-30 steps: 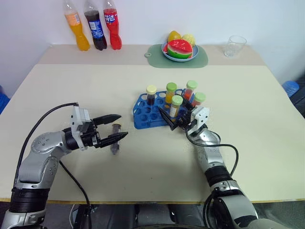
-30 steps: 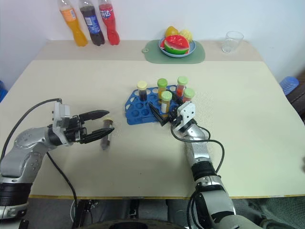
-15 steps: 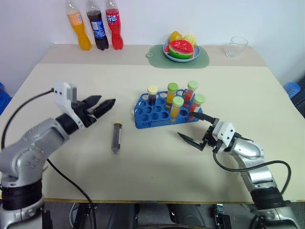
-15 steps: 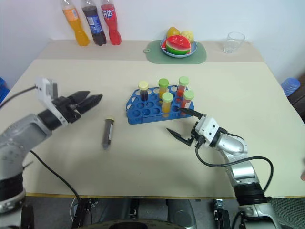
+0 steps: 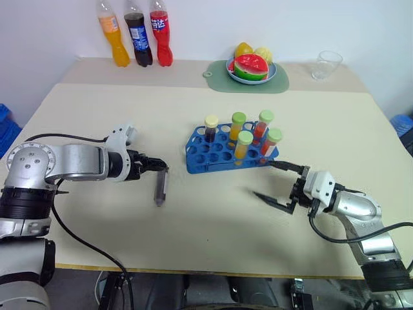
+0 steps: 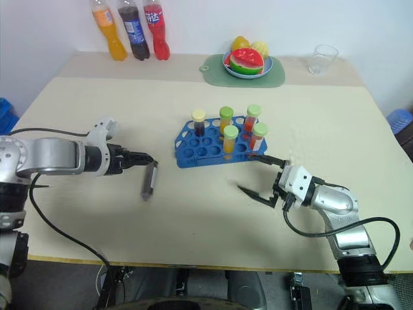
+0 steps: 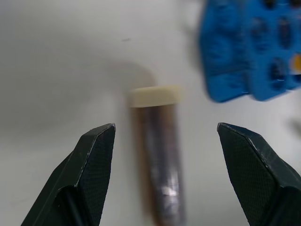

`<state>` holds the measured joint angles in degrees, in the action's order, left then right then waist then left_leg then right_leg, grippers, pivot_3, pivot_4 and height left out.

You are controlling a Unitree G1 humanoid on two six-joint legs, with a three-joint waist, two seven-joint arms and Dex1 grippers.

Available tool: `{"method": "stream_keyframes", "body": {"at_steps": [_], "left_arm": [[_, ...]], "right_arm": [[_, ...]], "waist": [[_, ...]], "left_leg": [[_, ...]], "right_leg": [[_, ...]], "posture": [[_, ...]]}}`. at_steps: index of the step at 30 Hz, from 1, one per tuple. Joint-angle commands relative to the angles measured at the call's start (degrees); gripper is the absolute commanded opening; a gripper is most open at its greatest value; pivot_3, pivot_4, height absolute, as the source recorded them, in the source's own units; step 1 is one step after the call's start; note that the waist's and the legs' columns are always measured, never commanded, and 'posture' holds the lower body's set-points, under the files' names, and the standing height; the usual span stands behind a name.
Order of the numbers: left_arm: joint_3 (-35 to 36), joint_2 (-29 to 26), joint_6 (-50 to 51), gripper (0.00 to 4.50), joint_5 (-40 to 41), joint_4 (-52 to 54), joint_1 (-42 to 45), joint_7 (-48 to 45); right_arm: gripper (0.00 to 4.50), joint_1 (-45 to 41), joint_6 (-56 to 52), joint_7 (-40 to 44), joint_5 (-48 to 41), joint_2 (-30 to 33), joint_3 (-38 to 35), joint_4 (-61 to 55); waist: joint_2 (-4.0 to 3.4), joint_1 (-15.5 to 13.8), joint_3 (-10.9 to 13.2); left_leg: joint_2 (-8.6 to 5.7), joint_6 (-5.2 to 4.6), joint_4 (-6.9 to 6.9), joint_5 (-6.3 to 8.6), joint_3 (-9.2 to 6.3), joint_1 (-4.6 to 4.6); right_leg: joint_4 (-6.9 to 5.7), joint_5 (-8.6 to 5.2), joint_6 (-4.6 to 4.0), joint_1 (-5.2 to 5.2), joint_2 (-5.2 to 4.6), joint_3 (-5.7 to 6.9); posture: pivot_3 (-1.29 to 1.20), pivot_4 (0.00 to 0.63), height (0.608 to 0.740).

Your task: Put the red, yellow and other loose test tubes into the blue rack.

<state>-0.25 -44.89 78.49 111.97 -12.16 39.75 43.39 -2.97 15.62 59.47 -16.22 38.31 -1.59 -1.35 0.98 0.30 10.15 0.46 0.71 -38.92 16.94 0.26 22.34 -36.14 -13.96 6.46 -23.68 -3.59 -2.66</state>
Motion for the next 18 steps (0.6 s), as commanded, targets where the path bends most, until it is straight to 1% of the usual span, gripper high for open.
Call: {"method": "stream_keyframes", "body": {"at_steps": [1,3,4,6,7,9,10,11,12,13,14,15,16,18], "left_arm": [[2.8,6.8,-0.5,3.58,1.0,-3.6,2.5,11.5],[4.6,11.7,-0.3,3.58,1.0,-5.9,3.9,17.4],[6.2,15.1,-1.1,3.58,1.0,-7.2,4.7,22.5],[7.8,19.5,-0.8,3.58,1.0,-10.2,6.3,29.9],[8.9,21.1,-0.7,3.58,1.0,-10.9,6.7,33.1],[9.6,22.5,0.5,3.58,1.0,-14.4,8.6,38.4],[10.2,23.2,0.4,3.16,1.0,-15.6,9.3,41.2],[9.7,23.0,1.8,3.05,1.0,-17.8,10.6,41.6],[9.6,22.9,2.9,2.63,1.0,-19.4,11.5,41.8],[9.7,23.2,3.5,2.36,1.0,-21.0,12.5,42.8],[9.8,23.3,4.2,1.74,1.0,-22.8,13.5,43.3],[10.2,23.6,4.7,1.46,1.0,-24.5,14.4,43.9],[10.4,23.6,5.0,1.29,1.0,-25.6,15.0,44.5],[10.4,22.9,7.4,1.29,1.0,-29.9,17.1,42.1]], "right_arm": [[4.39,0.9,1.0,1.0,-1.5,1.4,-1.7,-2.7],[4.39,1.2,0.8,1.1,-1.7,1.8,-2.0,-3.2],[4.39,1.3,0.6,0.9,-1.8,1.8,-2.1,-3.5],[4.39,1.5,0.3,0.7,-1.6,1.9,-2.2,-4.1],[4.39,1.6,0.2,0.5,-1.6,1.9,-2.2,-4.4],[4.39,1.9,-0.2,0.1,-1.5,1.6,-2.0,-5.3],[4.43,2.1,-0.4,-0.1,-1.4,1.5,-1.9,-5.8],[4.43,2.3,-0.5,-0.4,-1.3,1.3,-1.8,-6.2],[4.43,2.4,-0.6,-0.6,-1.2,1.3,-1.7,-6.6],[4.43,2.8,-0.8,-0.9,-1.2,1.1,-1.6,-7.1],[4.43,3.1,-1.0,-1.3,-1.2,0.9,-1.5,-7.6],[4.43,3.5,-1.1,-1.6,-1.2,0.8,-1.5,-8.1],[4.43,4.0,-1.2,-1.9,-1.1,0.8,-1.5,-8.5],[4.43,4.7,-1.4,-2.4,-0.9,0.7,-1.5,-9.2]], "waist": [[0.0,-0.2,0.0],[0.02,-0.4,0.0],[0.03,-0.6,0.0],[0.01,-1.0,0.0],[0.01,-1.0,0.0],[0.0,-1.0,0.0],[0.0,-1.0,0.0],[0.01,-1.0,0.0],[0.0,-0.9,0.0],[-0.01,-0.9,0.0],[0.0,-1.0,0.0],[0.0,-1.0,0.0],[0.0,-1.0,0.0],[0.01,-1.0,0.0]], "left_leg": [[-0.01,0.0,-0.02,0.0,-0.03,0.0],[-0.03,0.01,-0.07,0.0,-0.09,-0.02],[-0.04,0.04,-0.08,-0.02,-0.1,-0.02],[-0.05,0.15,-0.08,-0.08,-0.18,-0.04],[-0.07,0.19,-0.08,-0.1,-0.21,-0.05],[-0.09,0.24,-0.08,-0.13,-0.25,-0.1],[-0.11,0.28,-0.07,-0.16,-0.28,-0.1],[-0.11,0.35,-0.08,-0.19,-0.3,-0.1],[-0.12,0.48,-0.07,-0.27,-0.31,-0.11],[-0.12,0.49,-0.06,-0.28,-0.3,-0.11],[-0.13,0.51,-0.06,-0.28,-0.3,-0.12],[-0.13,0.52,-0.05,-0.29,-0.33,-0.12],[-0.14,0.52,-0.05,-0.29,-0.32,-0.12],[-0.17,0.53,-0.05,-0.3,-0.32,-0.12]], "right_leg": [[0.02,0.0,0.0,0.05,-0.01,0.01],[0.03,0.0,0.0,0.1,-0.05,0.04],[0.02,0.0,0.01,0.1,-0.05,0.04],[0.01,0.01,0.01,0.14,-0.04,0.1],[0.02,0.01,0.01,0.15,-0.04,0.12],[0.01,0.01,0.01,0.22,-0.04,0.14],[0.01,0.01,0.01,0.23,-0.02,0.16],[0.01,0.01,0.01,0.24,-0.02,0.17],[0.01,0.01,0.01,0.25,0.0,0.18],[0.01,0.01,0.01,0.25,0.01,0.18],[0.0,0.0,0.01,0.25,0.02,0.19],[0.01,0.0,0.01,0.25,0.03,0.21],[0.01,0.0,0.02,0.27,0.03,0.22],[0.03,0.0,0.02,0.28,0.01,0.22]], "posture": [[0.0,0.15,0.74],[0.0,0.15,0.74],[0.0,0.15,0.74],[0.0,0.15,0.74],[0.0,0.15,0.74],[0.0,0.15,0.74],[0.0,0.15,0.74],[0.0,0.15,0.74],[0.0,0.15,0.74],[0.0,0.15,0.74],[0.0,0.15,0.74],[0.0,0.15,0.74],[0.0,0.15,0.74],[0.0,0.15,0.74]]}}
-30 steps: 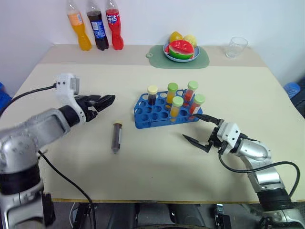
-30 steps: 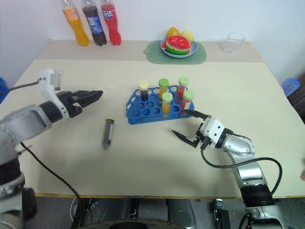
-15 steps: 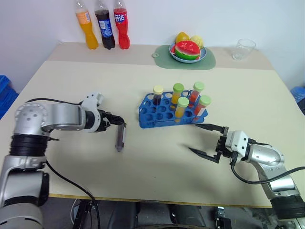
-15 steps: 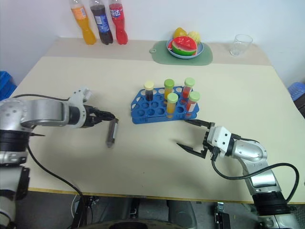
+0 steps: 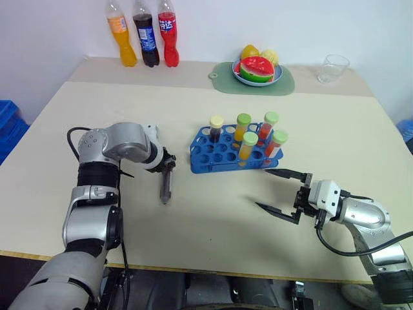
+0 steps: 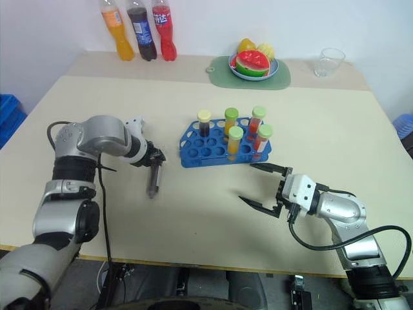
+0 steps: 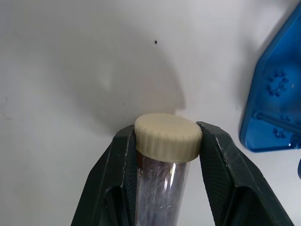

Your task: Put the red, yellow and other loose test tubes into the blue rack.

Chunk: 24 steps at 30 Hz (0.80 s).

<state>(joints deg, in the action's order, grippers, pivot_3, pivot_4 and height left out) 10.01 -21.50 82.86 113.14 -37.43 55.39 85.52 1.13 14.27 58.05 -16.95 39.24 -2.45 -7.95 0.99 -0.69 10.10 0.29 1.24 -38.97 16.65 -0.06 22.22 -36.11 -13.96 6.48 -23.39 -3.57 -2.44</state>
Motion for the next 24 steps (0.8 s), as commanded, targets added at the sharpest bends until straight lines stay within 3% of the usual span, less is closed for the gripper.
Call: {"method": "stream_keyframes", "body": {"at_steps": [1,4,7,10,14,16,17,18,21,24], "left_arm": [[0.2,-0.9,3.5,1.29,-0.1,-5.1,2.0,-0.8],[0.2,-2.9,5.5,1.29,-0.1,-6.0,4.4,-5.4],[-1.6,-7.9,9.1,1.29,-0.1,-5.3,7.1,-16.7],[-3.0,-14.4,9.4,1.29,-0.1,2.3,6.5,-27.0],[-1.1,-20.7,8.5,1.29,-4.0,21.9,0.5,-44.4],[1.6,-21.3,2.7,1.29,-13.2,33.7,-3.4,-57.6],[4.2,-20.4,-2.7,1.29,-18.6,41.4,-6.9,-72.2],[4.1,-21.6,-7.6,1.29,-24.6,47.0,-9.9,-80.8],[0.0,-23.9,-21.6,1.29,-41.0,52.4,-17.5,-95.4],[-7.0,-24.6,-42.8,1.29,-60.9,53.8,-23.8,-110.7]], "right_arm": [[4.43,0.9,-0.2,-1.3,-0.2,-0.3,-0.7,-2.8],[4.43,1.1,-0.1,-1.6,-0.2,-0.3,-0.7,-2.7],[4.43,0.0,-0.1,-1.8,-0.2,-0.4,-0.6,-1.5],[4.43,-1.8,0.1,-1.8,-0.3,-0.8,-0.4,0.5],[4.43,-4.6,-0.1,-1.7,-0.4,-1.8,0.5,2.8],[4.43,-5.6,0.0,-1.5,-0.5,-2.2,0.7,3.9],[4.43,-6.3,-0.1,-1.5,-0.3,-2.6,1.1,4.3],[4.43,-6.7,-0.1,-1.4,-0.2,-2.7,1.3,4.6],[4.43,-7.4,-0.3,-1.3,-0.4,-2.9,1.6,5.1],[4.43,-7.4,-0.3,-1.6,0.1,-2.9,1.5,5.8]], "waist": [[0.01,0.0,0.0],[0.03,0.1,0.0],[0.17,0.4,0.1],[0.25,1.2,0.2],[0.23,1.5,0.2],[0.19,1.4,0.2],[0.18,1.4,0.2],[0.17,1.5,0.3],[0.19,1.3,0.3],[0.16,1.4,0.3]], "left_leg": [[-0.01,0.0,0.0,0.0,0.0,0.0],[-0.02,0.0,0.01,0.0,0.0,0.0],[-0.02,0.07,0.02,-0.04,0.01,0.06],[-0.02,0.14,0.05,-0.08,0.01,0.1],[0.0,0.32,0.2,-0.18,-0.12,0.09],[0.0,0.37,0.21,-0.2,-0.11,0.07],[0.0,0.43,0.22,-0.24,-0.1,0.07],[0.0,0.44,0.23,-0.24,-0.07,0.07],[0.0,0.51,0.27,-0.28,0.1,0.12],[0.0,0.49,0.38,-0.28,0.14,0.02]], "right_leg": [[0.01,0.0,0.0,0.0,0.0,0.0],[0.01,-0.01,0.01,0.0,0.01,0.01],[-0.01,-0.01,0.01,-0.05,0.03,0.05],[-0.01,-0.01,0.01,-0.07,0.03,0.12],[0.03,-0.02,0.0,-0.1,-0.02,0.11],[0.01,-0.03,0.0,-0.1,-0.04,0.1],[0.02,-0.03,0.0,-0.1,-0.04,0.11],[0.03,-0.03,-0.02,-0.09,-0.03,0.11],[0.08,-0.14,-0.22,-0.1,-0.02,0.15],[0.12,-0.19,-0.31,-0.05,-0.02,0.1]], "posture": [[0.0,0.15,0.74],[0.0,0.15,0.74],[0.0,0.15,0.74],[0.0,0.15,0.74],[0.0,0.15,0.74],[0.0,0.15,0.74],[0.0,0.15,0.74],[0.0,0.15,0.74],[0.0,0.15,0.74],[0.0,0.15,0.74]]}}
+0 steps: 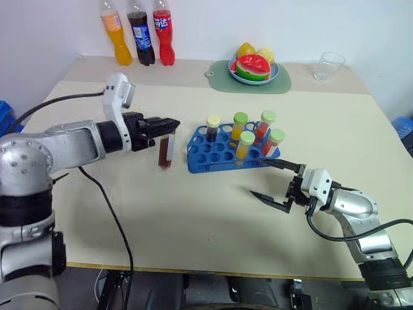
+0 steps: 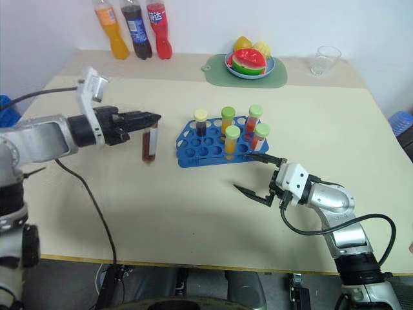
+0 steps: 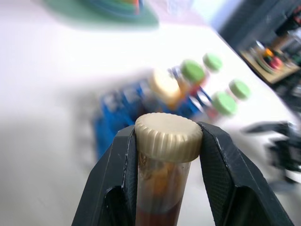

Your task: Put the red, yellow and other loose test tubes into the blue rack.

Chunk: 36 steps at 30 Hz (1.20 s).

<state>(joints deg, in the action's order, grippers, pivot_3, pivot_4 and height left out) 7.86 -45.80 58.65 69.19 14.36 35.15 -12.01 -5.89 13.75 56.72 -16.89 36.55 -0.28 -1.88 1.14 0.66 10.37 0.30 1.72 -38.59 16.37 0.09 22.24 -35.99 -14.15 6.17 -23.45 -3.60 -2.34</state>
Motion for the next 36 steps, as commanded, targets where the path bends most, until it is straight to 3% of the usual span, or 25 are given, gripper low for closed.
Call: {"method": "stream_keyframes", "body": {"at_steps": [1,4,8,14,24,36], "left_arm": [[-5.4,1.1,-25.1,1.29,-21.4,1.2,-5.0,-16.0],[-8.7,5.7,-41.1,1.29,-32.9,-5.9,-6.9,-23.2],[-10.9,11.4,-57.4,1.29,-38.0,-16.9,-6.5,-38.8],[-8.1,17.3,-50.5,1.29,-30.8,-26.3,0.2,-51.9],[-9.0,22.9,-49.1,1.29,-34.7,-42.5,12.6,-63.1],[-8.0,27.6,-48.0,1.29,-37.6,-49.1,17.1,-66.8]], "right_arm": [[4.43,-0.3,0.2,-0.4,0.1,-0.2,-0.7,-0.2],[4.43,0.7,-0.2,-1.4,0.3,-0.3,-1.2,-0.9],[4.43,3.9,0.1,-3.5,0.9,-0.5,-2.0,-2.4],[4.43,9.7,-0.2,-7.4,1.4,-0.4,-3.7,-6.6],[4.43,17.5,-1.1,-13.2,3.1,-1.9,-5.6,-12.4],[4.43,20.4,-4.6,-17.3,5.4,-3.7,-4.5,-19.0]], "waist": [[0.0,0.0,0.0],[0.05,-0.4,0.0],[0.03,-0.4,0.0],[0.06,-0.3,0.0],[0.07,0.1,0.0],[0.06,0.0,0.0]], "left_leg": [[0.0,-0.02,0.04,0.01,0.01,0.0],[0.01,-0.35,0.21,0.16,0.02,0.06],[0.04,-0.49,0.32,0.23,0.04,0.09],[0.07,-0.69,0.3,0.34,0.11,0.14],[0.08,-0.74,0.29,0.37,0.05,0.09],[0.11,-0.75,0.29,0.37,-0.03,0.09]], "right_leg": [[0.05,-0.02,-0.04,0.0,0.0,-0.01],[0.27,-0.01,-0.08,-0.02,-0.02,-0.02],[0.49,0.02,-0.06,-0.02,-0.01,-0.01],[0.51,0.15,0.18,-0.05,0.01,0.0],[0.47,0.17,0.26,-0.01,0.08,0.01],[0.43,0.17,0.27,-0.03,0.14,0.02]], "posture": [[0.0,0.15,0.74],[0.0,0.15,0.74],[0.0,0.15,0.74],[0.0,0.15,0.74],[0.0,0.15,0.74],[0.0,0.15,0.74]]}}
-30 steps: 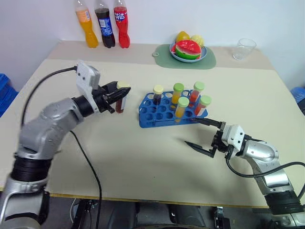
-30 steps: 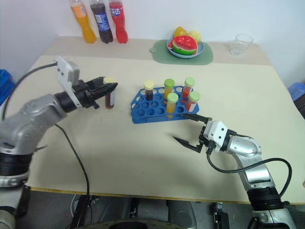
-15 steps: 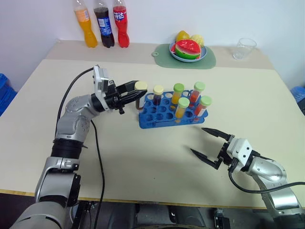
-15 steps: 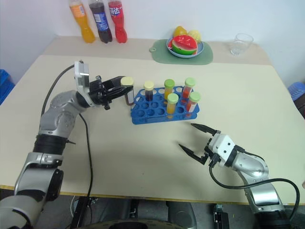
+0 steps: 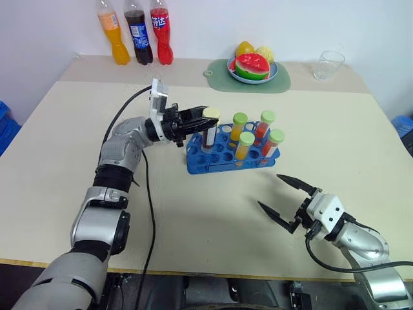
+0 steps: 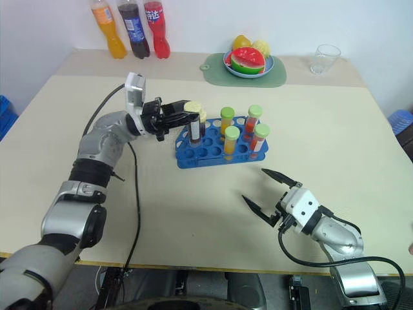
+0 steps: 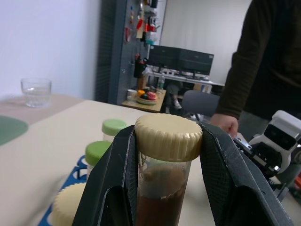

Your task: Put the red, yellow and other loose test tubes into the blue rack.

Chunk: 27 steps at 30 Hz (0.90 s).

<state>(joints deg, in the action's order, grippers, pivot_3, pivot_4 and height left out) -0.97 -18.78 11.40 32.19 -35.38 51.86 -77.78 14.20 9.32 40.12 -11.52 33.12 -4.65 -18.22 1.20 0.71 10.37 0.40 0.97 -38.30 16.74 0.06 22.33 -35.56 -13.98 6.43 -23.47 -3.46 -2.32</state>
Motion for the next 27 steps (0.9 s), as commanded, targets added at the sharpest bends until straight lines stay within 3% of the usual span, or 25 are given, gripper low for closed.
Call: {"method": "stream_keyframes", "body": {"at_steps": [1,19,27], "left_arm": [[0.9,0.9,-0.6,1.29,-0.8,0.7,0.2,-1.2],[-0.4,6.2,-11.5,1.29,-8.5,-2.7,-2.9,-1.0],[0.8,6.2,-10.4,1.29,-8.6,-4.1,-2.9,-1.6]], "right_arm": [[4.43,0.4,-0.3,-0.8,0.0,-0.3,-0.2,-2.7],[4.43,-1.9,-5.1,-0.6,-0.9,0.2,-0.3,-5.7],[4.43,-1.5,-9.0,-1.7,-1.0,0.0,-1.0,-10.2]], "waist": [[0.0,0.0,0.0],[0.0,-0.1,0.0],[0.0,-0.1,0.0]], "left_leg": [[0.0,0.0,0.0,0.0,0.0,0.0],[0.0,0.0,-0.02,0.0,-0.08,-0.05],[0.0,0.0,-0.03,0.0,-0.15,-0.04]], "right_leg": [[0.0,0.0,0.0,0.0,0.0,0.0],[-0.07,0.0,0.0,0.04,0.0,0.0],[-0.11,0.0,0.0,0.03,0.0,0.0]], "posture": [[0.0,0.15,0.74],[0.0,0.15,0.74],[0.0,0.15,0.74]]}}
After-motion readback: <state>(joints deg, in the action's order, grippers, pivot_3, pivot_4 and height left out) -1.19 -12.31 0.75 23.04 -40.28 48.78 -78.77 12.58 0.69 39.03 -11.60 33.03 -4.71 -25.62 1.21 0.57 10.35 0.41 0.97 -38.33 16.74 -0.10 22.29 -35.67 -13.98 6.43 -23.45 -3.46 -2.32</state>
